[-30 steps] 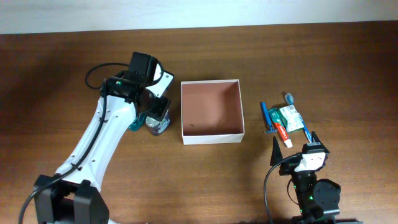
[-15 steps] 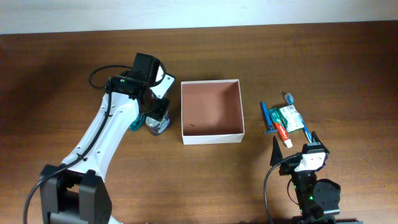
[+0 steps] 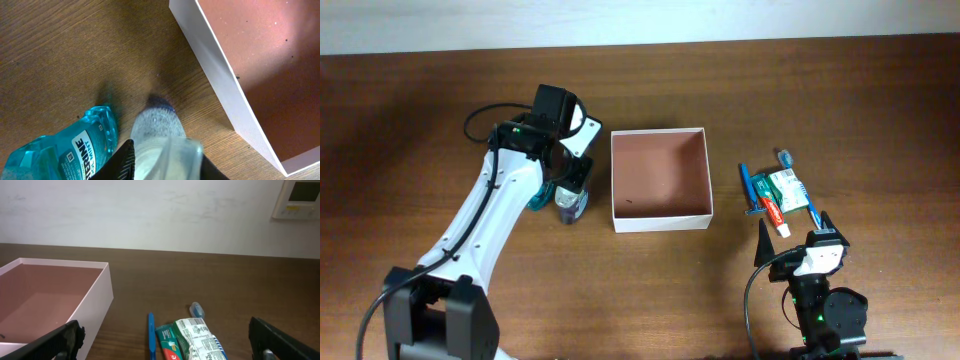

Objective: Pack container
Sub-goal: 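Lower the left gripper around the soap bottle and close it, then lift the soap bottle and carry it right over the pink box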

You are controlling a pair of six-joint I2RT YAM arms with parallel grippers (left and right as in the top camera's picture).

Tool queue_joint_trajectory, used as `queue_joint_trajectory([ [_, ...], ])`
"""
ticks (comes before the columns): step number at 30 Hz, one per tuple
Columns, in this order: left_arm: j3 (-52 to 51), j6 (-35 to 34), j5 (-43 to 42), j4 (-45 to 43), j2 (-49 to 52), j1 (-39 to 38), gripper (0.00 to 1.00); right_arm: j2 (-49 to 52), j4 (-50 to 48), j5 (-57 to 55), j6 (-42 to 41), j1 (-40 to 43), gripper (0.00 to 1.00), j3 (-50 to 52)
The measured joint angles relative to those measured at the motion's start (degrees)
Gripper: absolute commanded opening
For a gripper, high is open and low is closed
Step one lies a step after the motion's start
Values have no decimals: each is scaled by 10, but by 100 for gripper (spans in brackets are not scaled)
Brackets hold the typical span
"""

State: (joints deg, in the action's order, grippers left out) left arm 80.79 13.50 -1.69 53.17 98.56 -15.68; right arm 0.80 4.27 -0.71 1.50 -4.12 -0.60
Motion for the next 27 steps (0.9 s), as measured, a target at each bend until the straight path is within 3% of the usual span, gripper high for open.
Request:
queue_joint_trajectory([
  [19, 1, 0, 0, 1, -54, 0, 29, 0, 0, 0, 0, 0, 98, 0],
  [27, 5, -10, -33, -56, -105, 0, 30, 0, 0, 0, 0, 0, 98, 0],
])
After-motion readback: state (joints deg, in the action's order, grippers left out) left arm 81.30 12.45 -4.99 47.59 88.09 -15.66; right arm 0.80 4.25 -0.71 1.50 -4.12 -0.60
